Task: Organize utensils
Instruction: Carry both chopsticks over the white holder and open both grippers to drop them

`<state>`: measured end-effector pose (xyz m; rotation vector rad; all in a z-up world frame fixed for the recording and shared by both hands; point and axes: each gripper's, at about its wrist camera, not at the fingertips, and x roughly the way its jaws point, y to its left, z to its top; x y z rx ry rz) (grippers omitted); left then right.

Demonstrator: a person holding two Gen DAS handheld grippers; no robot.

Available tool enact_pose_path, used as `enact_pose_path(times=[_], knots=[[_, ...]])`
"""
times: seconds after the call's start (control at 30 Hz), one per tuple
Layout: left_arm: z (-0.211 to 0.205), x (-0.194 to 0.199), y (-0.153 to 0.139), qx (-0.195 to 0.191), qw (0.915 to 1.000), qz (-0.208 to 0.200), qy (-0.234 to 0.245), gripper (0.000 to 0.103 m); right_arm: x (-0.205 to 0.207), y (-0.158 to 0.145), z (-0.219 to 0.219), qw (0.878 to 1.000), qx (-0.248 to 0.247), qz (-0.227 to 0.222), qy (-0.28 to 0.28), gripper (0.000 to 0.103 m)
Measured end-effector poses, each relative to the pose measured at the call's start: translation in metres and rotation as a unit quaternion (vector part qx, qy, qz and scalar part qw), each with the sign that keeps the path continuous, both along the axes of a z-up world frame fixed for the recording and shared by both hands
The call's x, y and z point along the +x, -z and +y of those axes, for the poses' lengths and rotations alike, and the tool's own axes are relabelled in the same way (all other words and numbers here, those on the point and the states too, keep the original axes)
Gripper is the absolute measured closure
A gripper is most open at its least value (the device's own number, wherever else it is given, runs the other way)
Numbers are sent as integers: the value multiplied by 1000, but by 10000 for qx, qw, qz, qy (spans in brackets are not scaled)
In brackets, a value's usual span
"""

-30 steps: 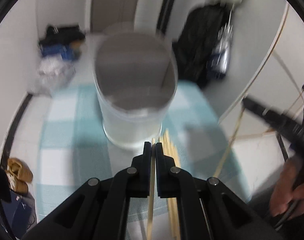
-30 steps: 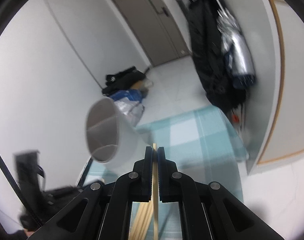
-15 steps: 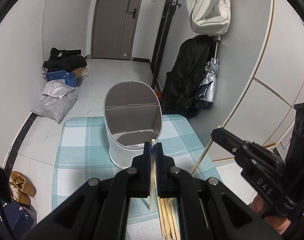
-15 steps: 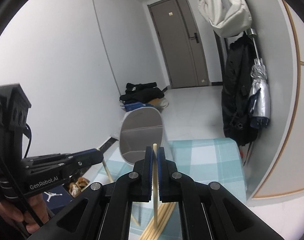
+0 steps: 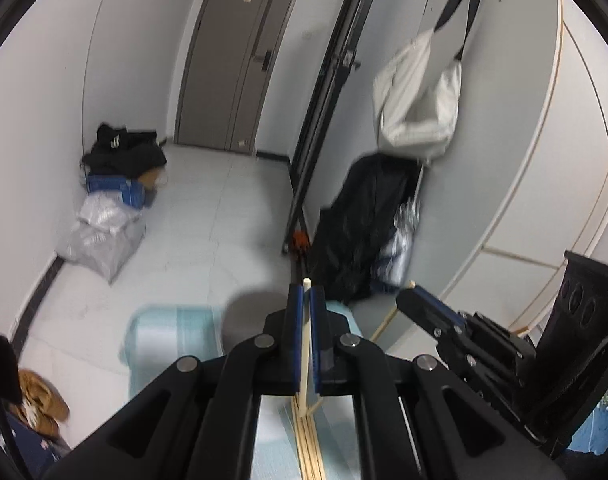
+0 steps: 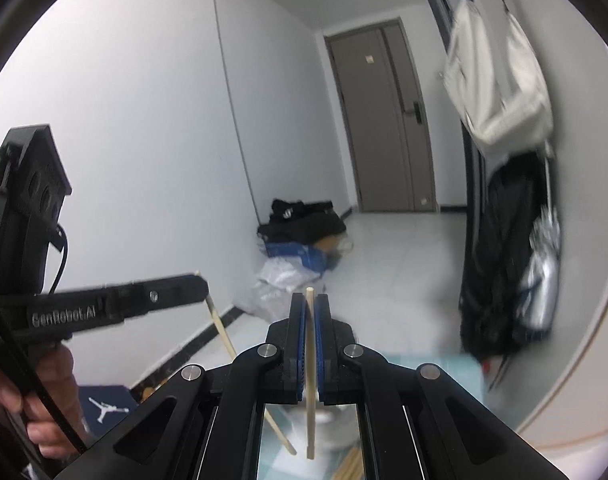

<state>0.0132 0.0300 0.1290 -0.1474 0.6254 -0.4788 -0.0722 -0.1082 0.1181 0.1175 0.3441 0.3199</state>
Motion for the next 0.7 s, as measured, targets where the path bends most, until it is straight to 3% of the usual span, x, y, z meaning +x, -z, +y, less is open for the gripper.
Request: enact_pose_path(times=[0.13,0.3,0.5,0.7], knots=[[3,27,-24,108,9992,-247,-289,102,25,-32,4,9996,-80,-271,14,100],[4,58,-26,85,9984,-405,-378,102,55,-43,2,9989,-15,-442,135,100],[-2,82,-3,339,9985,-357,-229,102,81,-33,3,9975,-136,-669,164,100],[-6,95,18,575,9982,-175,-49,102,97,-10,18,9954,-635,-715,-80,100]])
